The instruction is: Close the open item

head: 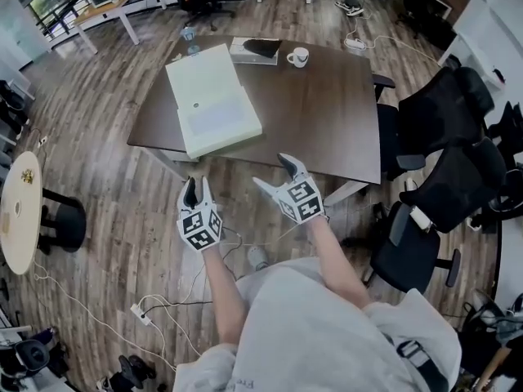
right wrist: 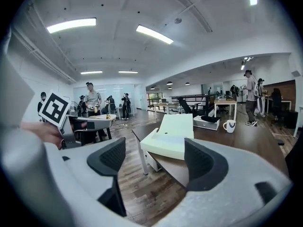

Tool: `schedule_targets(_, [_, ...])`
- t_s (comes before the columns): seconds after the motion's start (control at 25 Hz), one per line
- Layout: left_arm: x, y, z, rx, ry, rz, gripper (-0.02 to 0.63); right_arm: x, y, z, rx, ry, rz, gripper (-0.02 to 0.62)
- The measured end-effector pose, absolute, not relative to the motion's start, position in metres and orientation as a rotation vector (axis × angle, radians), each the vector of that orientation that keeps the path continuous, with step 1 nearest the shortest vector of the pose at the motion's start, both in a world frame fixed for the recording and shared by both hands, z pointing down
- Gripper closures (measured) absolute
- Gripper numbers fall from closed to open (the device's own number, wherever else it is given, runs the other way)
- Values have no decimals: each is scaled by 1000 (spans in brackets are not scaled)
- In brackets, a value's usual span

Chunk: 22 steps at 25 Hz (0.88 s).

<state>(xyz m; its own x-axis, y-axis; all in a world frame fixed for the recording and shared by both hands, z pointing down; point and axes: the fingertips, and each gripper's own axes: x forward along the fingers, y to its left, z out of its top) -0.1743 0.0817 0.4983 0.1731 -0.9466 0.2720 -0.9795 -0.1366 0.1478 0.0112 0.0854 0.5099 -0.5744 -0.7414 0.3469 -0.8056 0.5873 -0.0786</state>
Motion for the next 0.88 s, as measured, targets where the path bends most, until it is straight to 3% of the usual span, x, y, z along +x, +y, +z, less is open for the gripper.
schedule_targets(0.28, [-197, 49, 513, 2226, -1745, 193, 473, -28, 59, 520, 1259, -2579, 359, 116])
schedule_targets(0.88, [-247, 23, 532, 2214, -1676, 242, 364, -49, 20, 518, 1361, -2572, 329, 87])
